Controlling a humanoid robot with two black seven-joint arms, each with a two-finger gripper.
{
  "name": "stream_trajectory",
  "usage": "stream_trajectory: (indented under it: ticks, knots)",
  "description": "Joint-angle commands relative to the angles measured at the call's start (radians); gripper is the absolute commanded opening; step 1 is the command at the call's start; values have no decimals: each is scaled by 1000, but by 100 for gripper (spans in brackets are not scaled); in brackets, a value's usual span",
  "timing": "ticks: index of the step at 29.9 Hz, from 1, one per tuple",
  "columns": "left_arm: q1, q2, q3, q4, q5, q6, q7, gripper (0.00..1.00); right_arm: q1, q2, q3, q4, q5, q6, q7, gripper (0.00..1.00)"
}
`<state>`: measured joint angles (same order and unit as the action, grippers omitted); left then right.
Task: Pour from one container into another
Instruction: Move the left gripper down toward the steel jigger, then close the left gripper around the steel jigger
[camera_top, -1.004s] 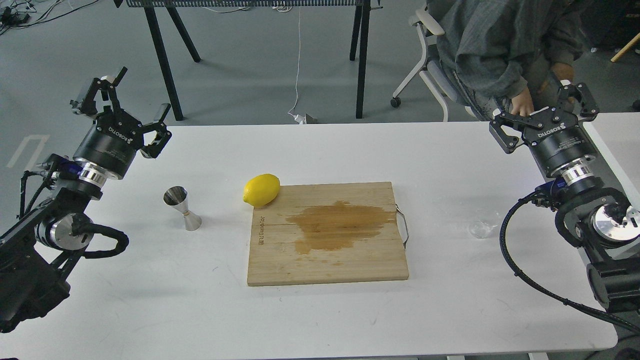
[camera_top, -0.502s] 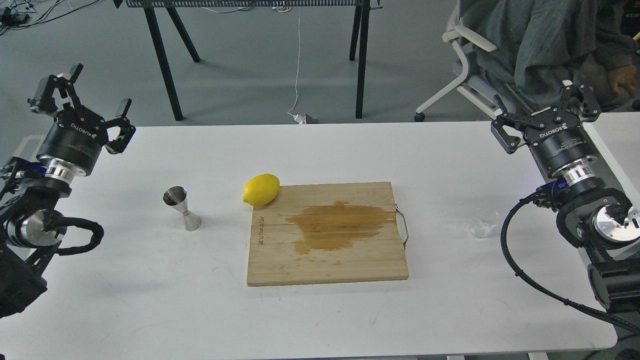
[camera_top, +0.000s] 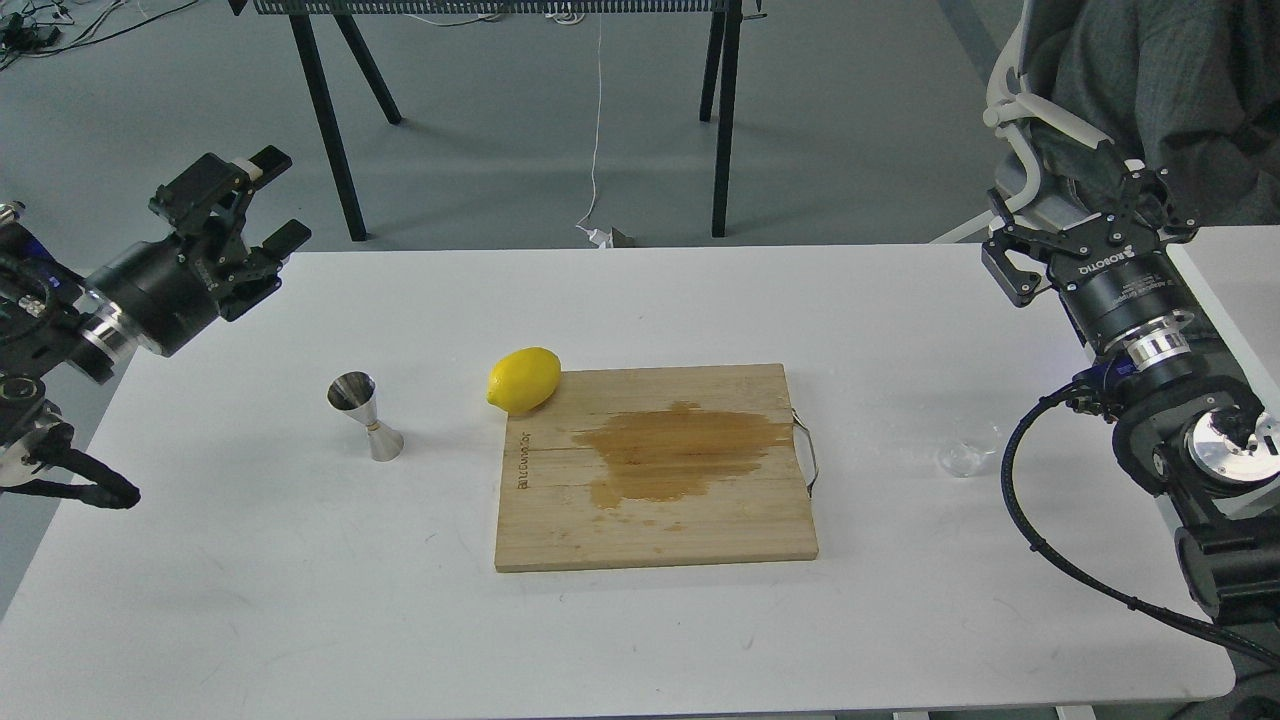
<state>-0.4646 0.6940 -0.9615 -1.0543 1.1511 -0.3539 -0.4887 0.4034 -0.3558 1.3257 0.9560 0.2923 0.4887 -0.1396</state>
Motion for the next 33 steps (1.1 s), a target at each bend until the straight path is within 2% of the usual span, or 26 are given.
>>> stream_trajectory:
  ticks: [1,3,6,14,23,33]
  knots:
    - [34,-5,0,-58,237,182,0,100,-2,0,0,-2,-1,0,0,99]
    - [44,-13,0,-59,371,304,0,100,0,-2,0,-2,-1,0,0,99]
    - [75,-21,-3,-59,511,432,0,100,-2,-2,0,-2,-1,0,0,99]
    - [248,-8,-11,-98,565,660,0,100,-9,-5,-2,-3,-2,0,2,99]
    - [377,-19,-5,-134,650,737,0,99,-9,-3,-2,-2,-2,0,2,99]
    - [465,-71,0,-131,742,737,0,99,-11,-5,0,1,-2,0,2,99]
